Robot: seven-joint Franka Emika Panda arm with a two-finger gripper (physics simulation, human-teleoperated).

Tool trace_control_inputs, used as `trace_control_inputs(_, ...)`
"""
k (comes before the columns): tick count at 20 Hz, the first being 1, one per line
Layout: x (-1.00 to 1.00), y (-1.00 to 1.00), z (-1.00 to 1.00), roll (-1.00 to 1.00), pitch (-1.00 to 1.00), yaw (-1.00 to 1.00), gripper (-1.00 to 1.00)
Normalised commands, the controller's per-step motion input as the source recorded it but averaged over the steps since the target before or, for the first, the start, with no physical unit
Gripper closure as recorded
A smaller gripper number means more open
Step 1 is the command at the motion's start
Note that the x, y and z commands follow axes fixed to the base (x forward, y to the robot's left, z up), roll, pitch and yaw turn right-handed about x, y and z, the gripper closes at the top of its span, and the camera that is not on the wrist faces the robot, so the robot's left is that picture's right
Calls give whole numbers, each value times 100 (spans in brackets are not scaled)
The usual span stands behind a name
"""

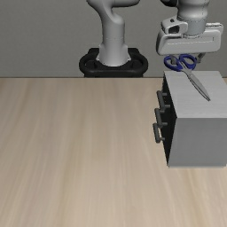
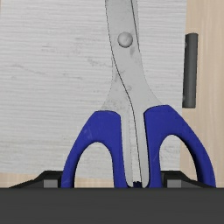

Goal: Pick up the scissors and place it on the top of the cabinet

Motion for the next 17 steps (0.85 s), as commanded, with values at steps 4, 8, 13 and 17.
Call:
trace_control_inputs(4,0,100,0,0,0,0,100)
trace_control_inputs(8,0,0,0,0,0,0,-100)
trace_control_inputs(13,0,0,0,0,0,0,-100)
trace_control_inputs(17,0,0,0,0,0,0,-100)
